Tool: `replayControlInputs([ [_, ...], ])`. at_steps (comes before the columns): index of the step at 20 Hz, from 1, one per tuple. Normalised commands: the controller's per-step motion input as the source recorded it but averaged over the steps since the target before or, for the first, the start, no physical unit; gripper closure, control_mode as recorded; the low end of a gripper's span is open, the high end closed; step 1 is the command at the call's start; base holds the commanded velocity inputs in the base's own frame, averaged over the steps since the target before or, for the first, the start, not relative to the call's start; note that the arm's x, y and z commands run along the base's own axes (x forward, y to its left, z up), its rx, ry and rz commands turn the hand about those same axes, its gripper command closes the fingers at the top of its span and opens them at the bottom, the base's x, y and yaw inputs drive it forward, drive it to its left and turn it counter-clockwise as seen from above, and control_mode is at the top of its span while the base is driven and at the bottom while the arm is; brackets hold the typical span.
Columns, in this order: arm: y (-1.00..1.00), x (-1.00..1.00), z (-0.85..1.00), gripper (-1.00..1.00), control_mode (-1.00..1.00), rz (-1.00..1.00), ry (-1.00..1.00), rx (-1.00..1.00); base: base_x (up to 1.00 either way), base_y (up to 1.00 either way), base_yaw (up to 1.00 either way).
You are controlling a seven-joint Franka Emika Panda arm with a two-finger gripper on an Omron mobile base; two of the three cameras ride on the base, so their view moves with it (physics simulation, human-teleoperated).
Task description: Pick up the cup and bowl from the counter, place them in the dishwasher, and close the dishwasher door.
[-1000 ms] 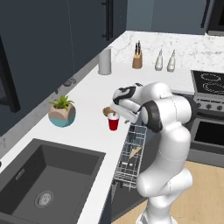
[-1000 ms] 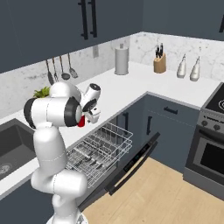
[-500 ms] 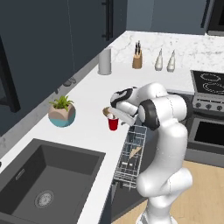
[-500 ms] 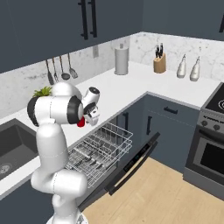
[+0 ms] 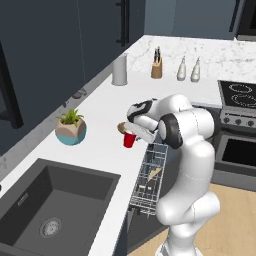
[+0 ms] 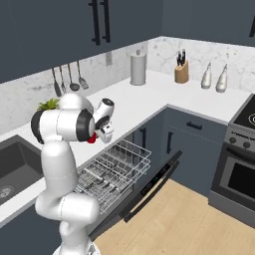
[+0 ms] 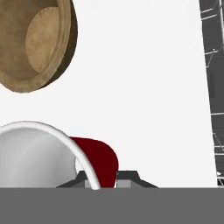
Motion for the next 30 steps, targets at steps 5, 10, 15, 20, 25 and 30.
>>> replayControlInputs([
  [5, -0.01, -0.92, 0.0, 1.0, -1.0, 0.0, 0.0, 0.0, 0.0, 0.0, 0.0],
  [10, -0.39, -1.0, 0.02, 1.0, -1.0, 0.04, -0.09, 0.0, 0.0, 0.0, 0.0],
  [15, -0.76, -0.76, 0.0, 1.0, -1.0, 0.11, -0.06, 0.0, 0.0, 0.0, 0.0],
  [20, -0.73, -0.01, 0.0, 1.0, -1.0, 0.27, -0.01, 0.01, 0.0, 0.0, 0.0],
  [25, -0.46, 0.15, 0.0, 1.0, -1.0, 0.42, -0.01, 0.0, 0.0, 0.0, 0.0],
  [30, -0.18, 0.37, -0.04, 1.0, -1.0, 0.48, -0.09, -0.01, 0.0, 0.0, 0.0],
])
